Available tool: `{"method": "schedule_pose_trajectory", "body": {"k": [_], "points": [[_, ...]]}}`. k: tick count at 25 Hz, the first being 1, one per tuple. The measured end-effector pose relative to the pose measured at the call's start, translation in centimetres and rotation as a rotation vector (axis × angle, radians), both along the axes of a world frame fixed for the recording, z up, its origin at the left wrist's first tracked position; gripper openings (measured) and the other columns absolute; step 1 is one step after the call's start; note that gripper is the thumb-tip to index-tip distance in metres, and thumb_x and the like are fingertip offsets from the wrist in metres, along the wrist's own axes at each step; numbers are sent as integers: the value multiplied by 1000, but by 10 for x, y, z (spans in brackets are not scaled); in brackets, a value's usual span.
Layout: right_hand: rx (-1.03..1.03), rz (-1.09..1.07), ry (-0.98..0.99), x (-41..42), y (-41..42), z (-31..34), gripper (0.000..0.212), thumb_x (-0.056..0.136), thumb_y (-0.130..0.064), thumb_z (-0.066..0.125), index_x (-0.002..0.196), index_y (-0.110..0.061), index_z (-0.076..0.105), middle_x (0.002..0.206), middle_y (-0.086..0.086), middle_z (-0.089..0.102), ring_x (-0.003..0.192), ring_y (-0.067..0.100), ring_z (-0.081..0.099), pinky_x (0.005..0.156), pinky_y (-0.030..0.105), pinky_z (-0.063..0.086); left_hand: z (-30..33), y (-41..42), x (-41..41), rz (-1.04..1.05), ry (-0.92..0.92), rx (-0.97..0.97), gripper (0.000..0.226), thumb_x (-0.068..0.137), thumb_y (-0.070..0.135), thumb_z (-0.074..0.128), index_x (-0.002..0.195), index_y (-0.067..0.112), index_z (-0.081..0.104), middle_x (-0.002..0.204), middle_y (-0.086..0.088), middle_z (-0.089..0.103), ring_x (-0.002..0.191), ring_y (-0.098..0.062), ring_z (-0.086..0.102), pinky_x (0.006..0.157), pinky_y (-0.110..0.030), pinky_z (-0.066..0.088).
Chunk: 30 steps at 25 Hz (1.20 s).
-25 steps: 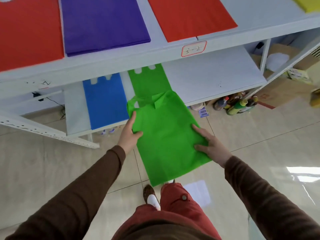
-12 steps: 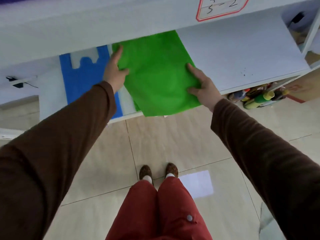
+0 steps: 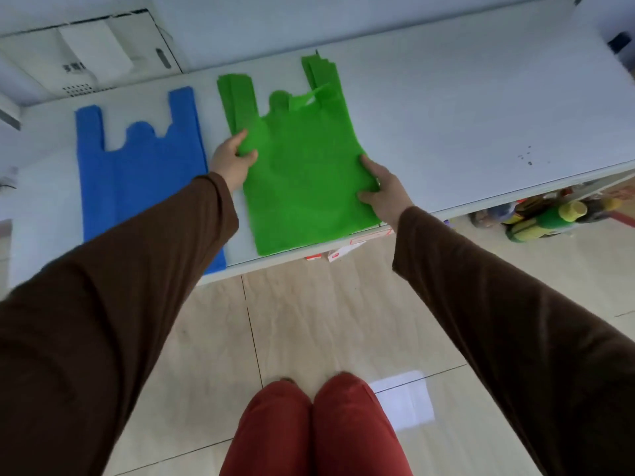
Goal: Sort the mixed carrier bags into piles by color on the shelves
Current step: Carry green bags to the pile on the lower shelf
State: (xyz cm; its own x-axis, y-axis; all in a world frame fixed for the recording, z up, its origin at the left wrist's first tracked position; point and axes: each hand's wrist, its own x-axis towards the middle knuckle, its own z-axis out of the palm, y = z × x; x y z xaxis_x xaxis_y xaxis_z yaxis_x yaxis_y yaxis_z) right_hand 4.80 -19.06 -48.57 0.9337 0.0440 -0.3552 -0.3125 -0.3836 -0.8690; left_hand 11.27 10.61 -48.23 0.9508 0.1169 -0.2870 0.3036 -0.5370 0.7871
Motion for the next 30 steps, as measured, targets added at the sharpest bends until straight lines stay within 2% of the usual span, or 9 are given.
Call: {"method": "schedule_pose_trajectory", "body": {"k": [4,9,12,14,16,17,20,24,30], "points": [[-210,39,-49,2,2,-18,72,86,6,55,149,-24,35,151,5,41,130,23,47,110,35,41,-22,-4,-2,59,21,-34,72,89,-5,58,149,27,35,158,-1,29,143,-20,32,106,-21,34],[-377,23,-104,9,5,-21,70,88,5,49,149,-25,34,149,2,46,129,24,49,109,31,39,-22,-5,1,95,-22,5,74,85,-10,58,147,25,39,155,-2,35,139,-22,38,107,-27,41],[-464,39,-126,12,6,-22,69,88,3,48,150,-24,33,149,2,46,129,24,50,106,29,39,-23,-7,3,87,-12,60,72,86,-10,57,146,25,39,153,-4,37,100,-5,56,64,1,44],[-502,53,-135,13,9,-24,69,87,2,48,150,-22,33,149,4,45,130,25,49,106,31,40,-24,-9,2,71,-12,121,70,86,-9,57,146,23,39,152,-5,38,74,4,46,47,3,37],[-537,62,-138,12,12,-24,66,87,0,48,149,-19,36,149,6,44,130,28,47,106,34,40,-21,-7,-1,55,-32,213,69,85,-5,61,145,20,40,147,-9,40,77,2,47,57,1,40],[-568,57,-138,11,12,-21,63,87,-2,48,147,-18,38,148,6,45,130,30,46,105,37,41,-17,-6,-4,50,-46,268,68,84,-3,64,144,19,41,143,-11,41,88,-3,52,71,-3,43],[-661,31,-135,-2,4,-1,51,90,-10,50,140,-19,49,143,5,50,129,31,38,99,39,42,0,-10,-19,-23,-85,409,61,83,6,66,140,15,45,141,-13,39,128,-29,41,108,-33,37],[-657,104,-139,-49,-11,50,41,89,-13,54,129,-20,60,139,5,52,126,29,40,102,38,41,61,-30,-57,-305,-86,539,54,90,18,61,141,14,44,142,-12,45,133,-35,35,110,-45,33],[-716,125,-192,-129,-47,179,37,87,-17,56,121,-26,64,135,-1,56,121,27,45,97,40,44,201,-74,-149,-500,-169,582,54,92,25,58,142,17,41,145,-6,46,134,-27,39,112,-41,35]]}}
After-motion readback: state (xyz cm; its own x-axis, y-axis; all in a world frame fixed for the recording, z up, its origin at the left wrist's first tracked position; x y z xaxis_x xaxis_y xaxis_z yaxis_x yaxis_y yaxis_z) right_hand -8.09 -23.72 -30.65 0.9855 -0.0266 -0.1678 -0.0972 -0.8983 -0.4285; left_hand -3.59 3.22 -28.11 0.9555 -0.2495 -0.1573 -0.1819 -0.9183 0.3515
